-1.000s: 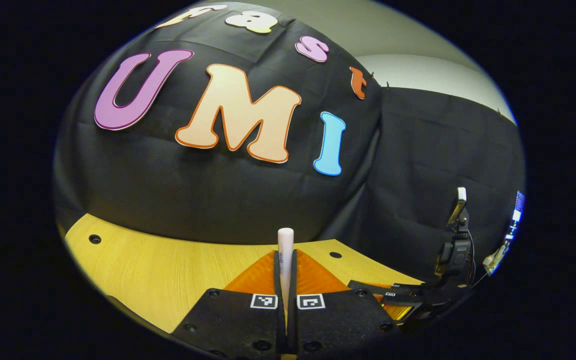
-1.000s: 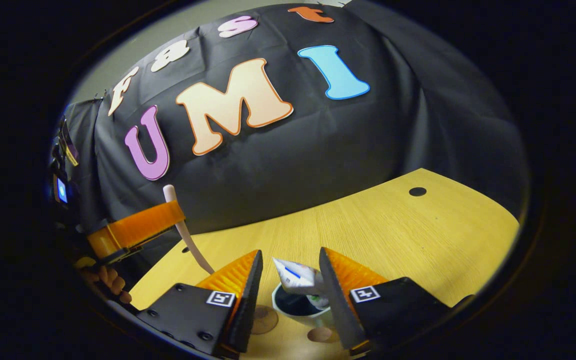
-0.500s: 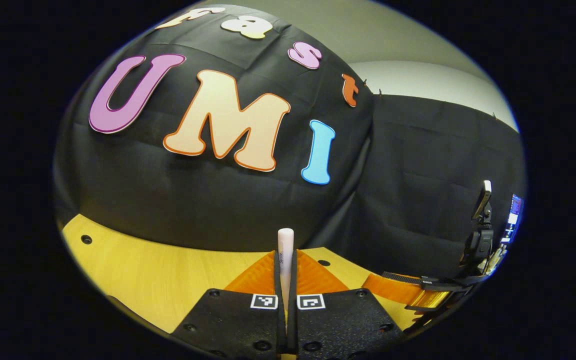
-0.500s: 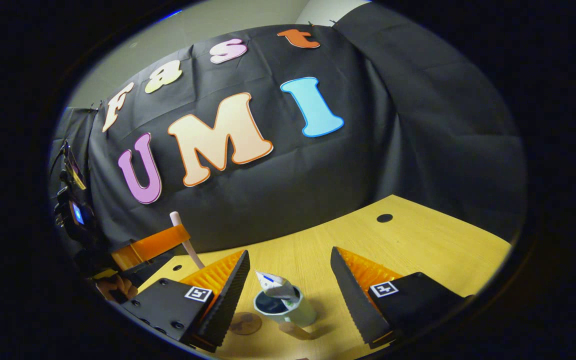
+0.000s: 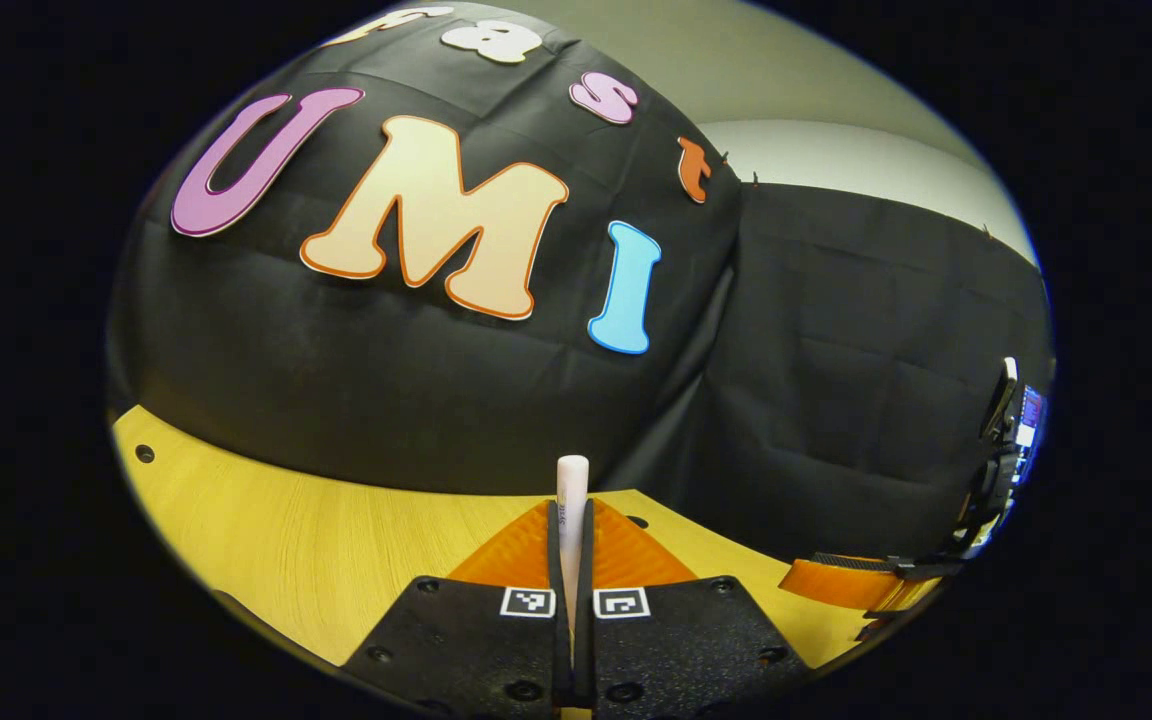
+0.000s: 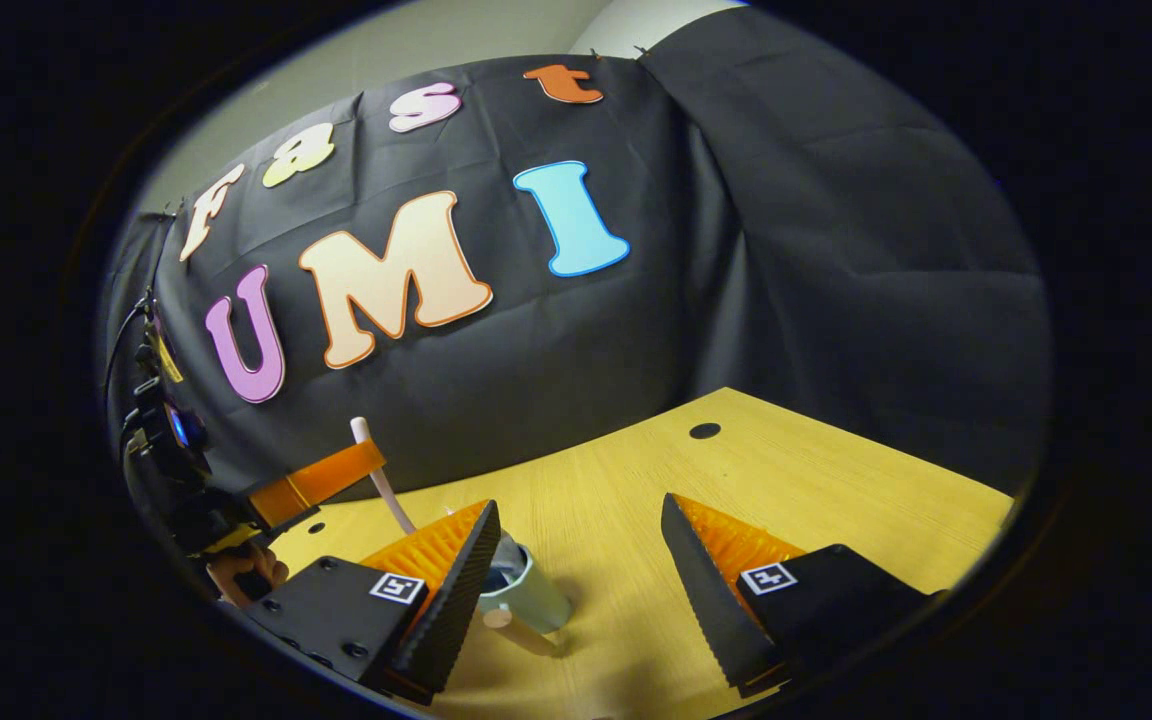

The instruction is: Put the toothbrush and toothpaste on the desktop into the cup, then pick up the cup and place it on the coaster on the desktop.

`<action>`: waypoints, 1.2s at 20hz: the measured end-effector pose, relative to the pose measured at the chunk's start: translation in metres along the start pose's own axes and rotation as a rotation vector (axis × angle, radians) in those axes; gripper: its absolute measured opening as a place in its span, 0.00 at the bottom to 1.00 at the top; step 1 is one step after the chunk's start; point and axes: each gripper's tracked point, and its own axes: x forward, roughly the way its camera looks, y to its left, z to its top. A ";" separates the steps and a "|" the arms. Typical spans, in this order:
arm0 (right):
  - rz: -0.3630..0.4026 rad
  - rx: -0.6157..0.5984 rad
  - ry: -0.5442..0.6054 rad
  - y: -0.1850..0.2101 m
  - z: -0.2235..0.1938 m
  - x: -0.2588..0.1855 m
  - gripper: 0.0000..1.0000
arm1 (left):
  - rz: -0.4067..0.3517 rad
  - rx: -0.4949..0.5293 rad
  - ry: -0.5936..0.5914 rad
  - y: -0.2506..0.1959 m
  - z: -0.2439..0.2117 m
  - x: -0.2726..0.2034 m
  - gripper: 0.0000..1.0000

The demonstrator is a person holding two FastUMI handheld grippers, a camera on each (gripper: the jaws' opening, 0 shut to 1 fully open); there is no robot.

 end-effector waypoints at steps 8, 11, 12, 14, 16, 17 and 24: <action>0.000 0.000 -0.006 0.001 0.005 -0.001 0.98 | -0.016 0.041 -0.038 -0.012 0.025 0.001 0.00; 0.005 0.000 0.000 0.001 0.004 -0.001 0.98 | -0.028 0.035 -0.043 -0.019 0.028 0.003 0.00; 0.006 -0.001 0.003 0.001 0.003 -0.001 0.98 | -0.032 0.032 -0.039 -0.021 0.027 0.004 0.00; 0.008 -0.004 0.010 0.001 0.001 0.000 0.98 | -0.045 0.003 -0.023 -0.027 0.019 0.008 0.00; 0.013 0.001 0.018 0.000 -0.002 -0.001 0.98 | -0.040 -0.018 -0.006 -0.028 0.008 0.008 0.00; 0.017 0.004 0.022 0.000 -0.003 -0.001 0.98 | -0.036 -0.021 0.003 -0.027 0.003 0.010 0.00; 0.030 -0.002 0.047 -0.003 -0.010 -0.002 0.98 | -0.040 -0.021 0.082 -0.027 -0.029 0.004 0.10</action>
